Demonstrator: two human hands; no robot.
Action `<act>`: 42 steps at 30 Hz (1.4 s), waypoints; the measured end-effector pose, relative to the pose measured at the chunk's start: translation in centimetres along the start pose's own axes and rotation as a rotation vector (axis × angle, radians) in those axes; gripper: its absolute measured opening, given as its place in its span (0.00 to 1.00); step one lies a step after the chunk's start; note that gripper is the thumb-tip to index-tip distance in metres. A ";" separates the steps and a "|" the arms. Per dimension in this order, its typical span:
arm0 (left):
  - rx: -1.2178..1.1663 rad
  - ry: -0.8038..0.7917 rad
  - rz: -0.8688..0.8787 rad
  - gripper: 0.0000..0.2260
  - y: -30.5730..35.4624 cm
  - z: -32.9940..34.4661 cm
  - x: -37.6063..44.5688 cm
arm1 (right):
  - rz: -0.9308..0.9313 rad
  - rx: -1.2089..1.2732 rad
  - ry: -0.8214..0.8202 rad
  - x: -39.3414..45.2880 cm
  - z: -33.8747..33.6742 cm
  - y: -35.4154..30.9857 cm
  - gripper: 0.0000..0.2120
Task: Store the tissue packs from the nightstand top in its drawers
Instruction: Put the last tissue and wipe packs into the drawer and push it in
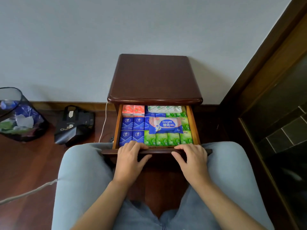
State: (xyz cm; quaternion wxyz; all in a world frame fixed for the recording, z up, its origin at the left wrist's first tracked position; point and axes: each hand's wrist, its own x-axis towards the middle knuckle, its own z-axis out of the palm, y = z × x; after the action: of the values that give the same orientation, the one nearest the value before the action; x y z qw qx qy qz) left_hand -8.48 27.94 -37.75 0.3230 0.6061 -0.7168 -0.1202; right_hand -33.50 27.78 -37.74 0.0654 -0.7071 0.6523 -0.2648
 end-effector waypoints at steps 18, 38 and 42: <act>0.090 0.097 0.064 0.10 -0.8 1.6 0.5 | -0.034 0.006 0.042 0.7 1.0 0.5 0.11; 0.307 0.030 -0.039 0.30 0.1 2.8 3.1 | 0.038 0.033 0.015 2.8 3.9 -1.7 0.26; 0.280 -0.128 -0.105 0.34 0.4 2.5 4.6 | 0.053 -0.067 -0.113 3.5 4.5 -2.4 0.37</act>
State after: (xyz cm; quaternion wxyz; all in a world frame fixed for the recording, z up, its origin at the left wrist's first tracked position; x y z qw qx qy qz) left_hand -10.59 23.14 -38.01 0.1826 0.6729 -0.7129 -0.0742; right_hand -29.29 23.58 -39.50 0.0851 -0.7052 0.6747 -0.2006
